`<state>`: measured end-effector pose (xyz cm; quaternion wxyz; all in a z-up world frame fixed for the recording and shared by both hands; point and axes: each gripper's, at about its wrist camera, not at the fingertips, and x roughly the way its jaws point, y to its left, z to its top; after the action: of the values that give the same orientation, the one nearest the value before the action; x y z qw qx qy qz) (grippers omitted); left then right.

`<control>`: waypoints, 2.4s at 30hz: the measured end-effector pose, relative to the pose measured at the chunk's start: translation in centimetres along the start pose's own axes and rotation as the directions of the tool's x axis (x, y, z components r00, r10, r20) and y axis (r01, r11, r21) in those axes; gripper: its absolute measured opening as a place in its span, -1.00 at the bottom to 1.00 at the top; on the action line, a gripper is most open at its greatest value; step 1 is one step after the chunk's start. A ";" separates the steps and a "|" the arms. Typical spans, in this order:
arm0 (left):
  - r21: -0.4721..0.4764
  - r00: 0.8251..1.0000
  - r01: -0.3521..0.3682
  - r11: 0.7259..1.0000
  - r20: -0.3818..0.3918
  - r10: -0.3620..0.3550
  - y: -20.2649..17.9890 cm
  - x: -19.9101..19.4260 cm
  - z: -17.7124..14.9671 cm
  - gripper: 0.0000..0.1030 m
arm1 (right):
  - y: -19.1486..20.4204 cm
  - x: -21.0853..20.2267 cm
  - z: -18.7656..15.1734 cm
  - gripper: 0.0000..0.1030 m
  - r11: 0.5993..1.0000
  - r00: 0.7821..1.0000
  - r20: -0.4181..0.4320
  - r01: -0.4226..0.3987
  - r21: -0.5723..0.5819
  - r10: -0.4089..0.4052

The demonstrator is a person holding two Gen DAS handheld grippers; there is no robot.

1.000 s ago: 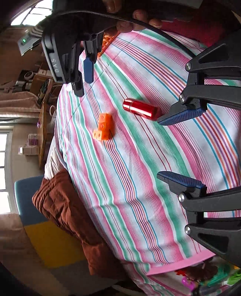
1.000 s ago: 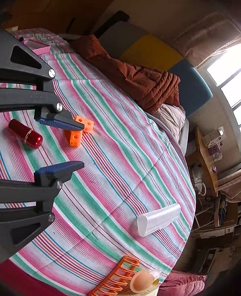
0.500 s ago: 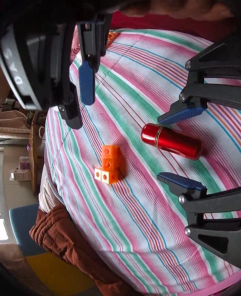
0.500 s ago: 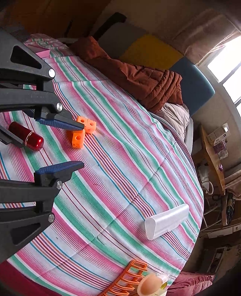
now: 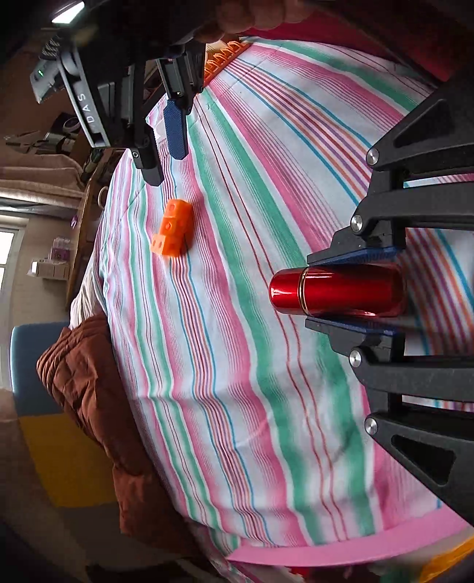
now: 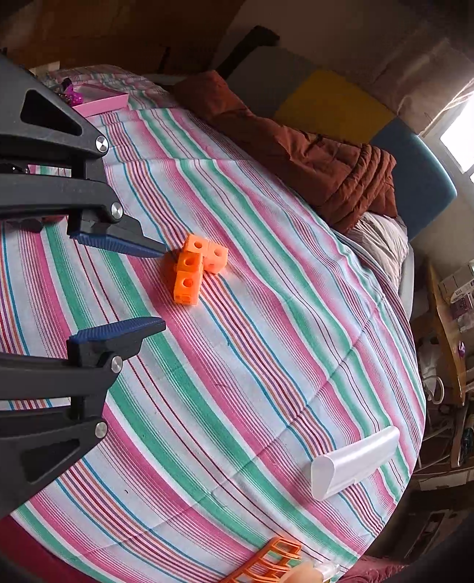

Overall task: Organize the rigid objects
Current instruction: 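Lift the red cylinder with the left tool while the right tool grasps the orange blocks, then carry the red cylinder into the tray with the left tool and release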

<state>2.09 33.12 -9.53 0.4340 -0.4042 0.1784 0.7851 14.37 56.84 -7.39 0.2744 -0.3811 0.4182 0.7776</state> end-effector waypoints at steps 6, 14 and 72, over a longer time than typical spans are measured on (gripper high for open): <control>0.015 0.998 -0.031 0.999 0.047 0.030 0.9 -1.4 -2.2 -0.47 | 2.0 1.6 -1.2 -0.35 0.992 0.997 -0.074 0.028 -0.120 -0.037; 0.012 0.996 -0.009 1.000 0.084 0.008 1.0 -1.0 -2.4 -0.47 | 6.3 3.5 -1.8 -0.26 0.910 0.982 -0.094 0.111 -0.400 -0.161; -0.112 0.996 -0.009 0.994 0.082 0.018 1.4 -6.0 -1.2 -0.49 | 10.3 8.8 -6.1 -0.45 0.602 0.982 0.012 0.124 -0.789 -0.187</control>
<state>3.34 28.35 -5.59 0.4126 -0.3936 0.1188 0.8128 4.01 47.38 -12.25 0.1314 -0.5249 0.0106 0.8409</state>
